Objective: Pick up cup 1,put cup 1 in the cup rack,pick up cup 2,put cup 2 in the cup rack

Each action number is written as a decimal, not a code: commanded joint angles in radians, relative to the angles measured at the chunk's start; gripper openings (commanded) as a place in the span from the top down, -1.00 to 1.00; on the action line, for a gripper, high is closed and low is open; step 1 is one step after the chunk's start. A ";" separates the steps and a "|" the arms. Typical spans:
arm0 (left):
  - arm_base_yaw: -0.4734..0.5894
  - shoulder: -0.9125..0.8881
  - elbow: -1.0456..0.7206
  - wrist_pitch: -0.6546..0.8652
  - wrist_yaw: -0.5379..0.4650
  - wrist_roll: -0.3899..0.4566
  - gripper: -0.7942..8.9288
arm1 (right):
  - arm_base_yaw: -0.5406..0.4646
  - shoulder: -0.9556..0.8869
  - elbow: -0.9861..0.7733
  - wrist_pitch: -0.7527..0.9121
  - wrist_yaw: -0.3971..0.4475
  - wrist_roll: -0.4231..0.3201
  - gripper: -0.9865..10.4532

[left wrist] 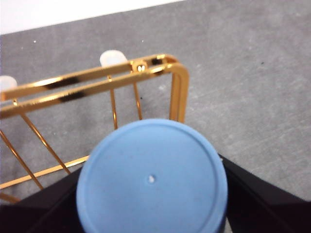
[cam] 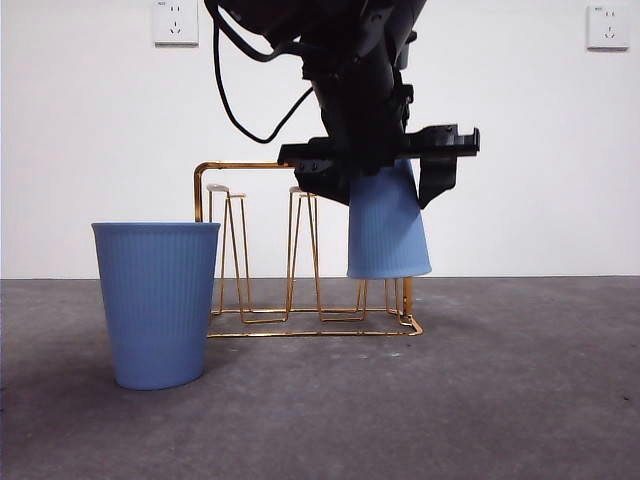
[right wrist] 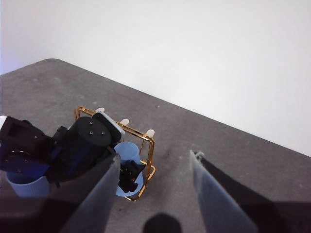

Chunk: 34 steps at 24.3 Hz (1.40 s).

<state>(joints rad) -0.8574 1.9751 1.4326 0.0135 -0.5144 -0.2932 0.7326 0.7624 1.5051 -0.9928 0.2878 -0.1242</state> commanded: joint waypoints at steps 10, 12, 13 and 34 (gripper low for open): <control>0.012 0.023 -0.001 -0.053 0.027 -0.021 0.85 | 0.000 0.000 -0.004 -0.003 -0.012 -0.008 0.39; 0.021 0.023 -0.001 -0.074 0.053 -0.021 0.85 | 0.000 0.000 -0.005 -0.003 -0.012 -0.008 0.39; 0.024 0.023 -0.001 -0.081 0.054 -0.021 0.85 | 0.000 0.000 -0.005 -0.003 -0.012 -0.008 0.39; 0.047 0.023 -0.001 -0.117 0.182 -0.021 -0.15 | 0.000 0.000 -0.005 -0.003 -0.012 -0.011 0.39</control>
<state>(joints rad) -0.8139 1.9816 1.4391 -0.0944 -0.3454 -0.3058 0.7326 0.7624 1.5051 -1.0016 0.2798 -0.1287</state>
